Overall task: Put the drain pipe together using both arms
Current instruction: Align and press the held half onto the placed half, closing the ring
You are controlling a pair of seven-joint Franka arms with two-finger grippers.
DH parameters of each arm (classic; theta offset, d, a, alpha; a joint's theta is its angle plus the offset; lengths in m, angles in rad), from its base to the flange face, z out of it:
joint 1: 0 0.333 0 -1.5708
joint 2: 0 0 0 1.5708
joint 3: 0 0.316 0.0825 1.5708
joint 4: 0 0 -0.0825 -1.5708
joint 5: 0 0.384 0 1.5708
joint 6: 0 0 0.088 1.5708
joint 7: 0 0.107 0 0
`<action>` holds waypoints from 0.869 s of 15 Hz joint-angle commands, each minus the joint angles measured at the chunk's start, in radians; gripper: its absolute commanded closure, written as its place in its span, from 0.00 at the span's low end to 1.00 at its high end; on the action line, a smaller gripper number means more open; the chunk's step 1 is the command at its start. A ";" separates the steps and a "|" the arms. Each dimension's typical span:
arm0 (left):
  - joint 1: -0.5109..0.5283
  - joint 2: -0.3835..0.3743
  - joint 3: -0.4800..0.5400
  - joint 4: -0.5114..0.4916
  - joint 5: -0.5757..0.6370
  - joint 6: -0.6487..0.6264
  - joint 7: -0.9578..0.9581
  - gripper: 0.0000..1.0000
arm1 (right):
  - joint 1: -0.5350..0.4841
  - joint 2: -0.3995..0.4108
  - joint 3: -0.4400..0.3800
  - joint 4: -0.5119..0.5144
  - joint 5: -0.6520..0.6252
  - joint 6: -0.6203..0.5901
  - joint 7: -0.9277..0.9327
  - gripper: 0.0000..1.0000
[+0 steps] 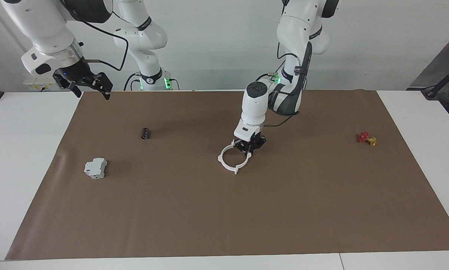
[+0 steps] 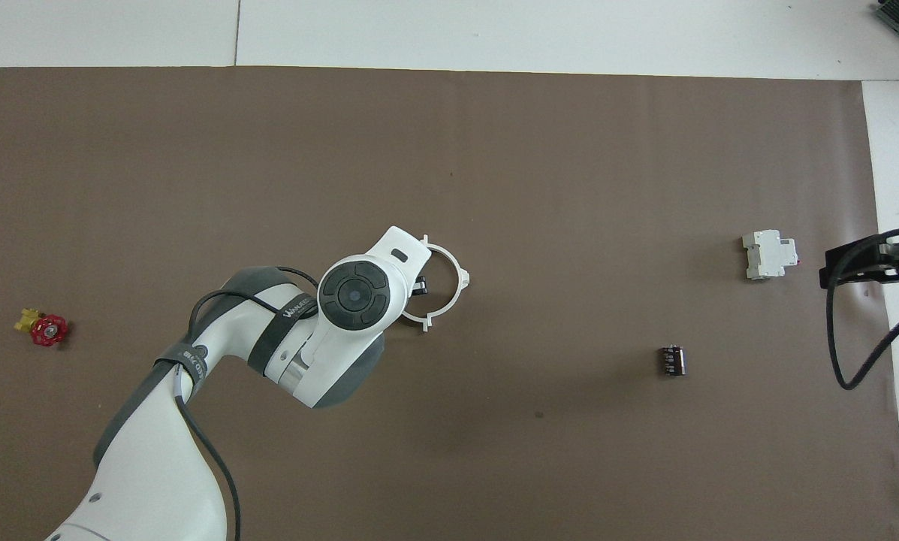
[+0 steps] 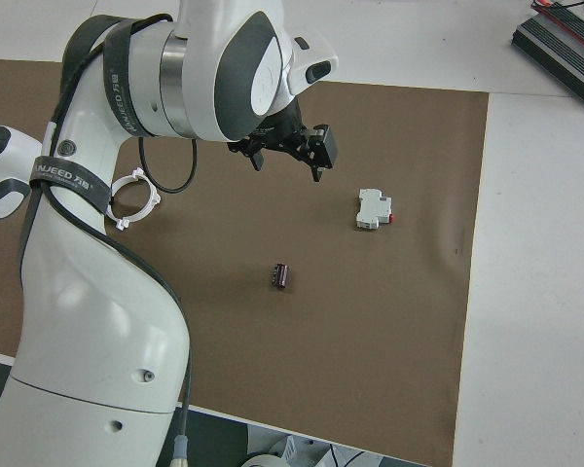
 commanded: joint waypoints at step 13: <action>-0.016 0.000 0.014 -0.009 0.016 0.017 -0.014 0.00 | -0.011 -0.022 0.010 -0.020 0.006 0.007 0.006 0.00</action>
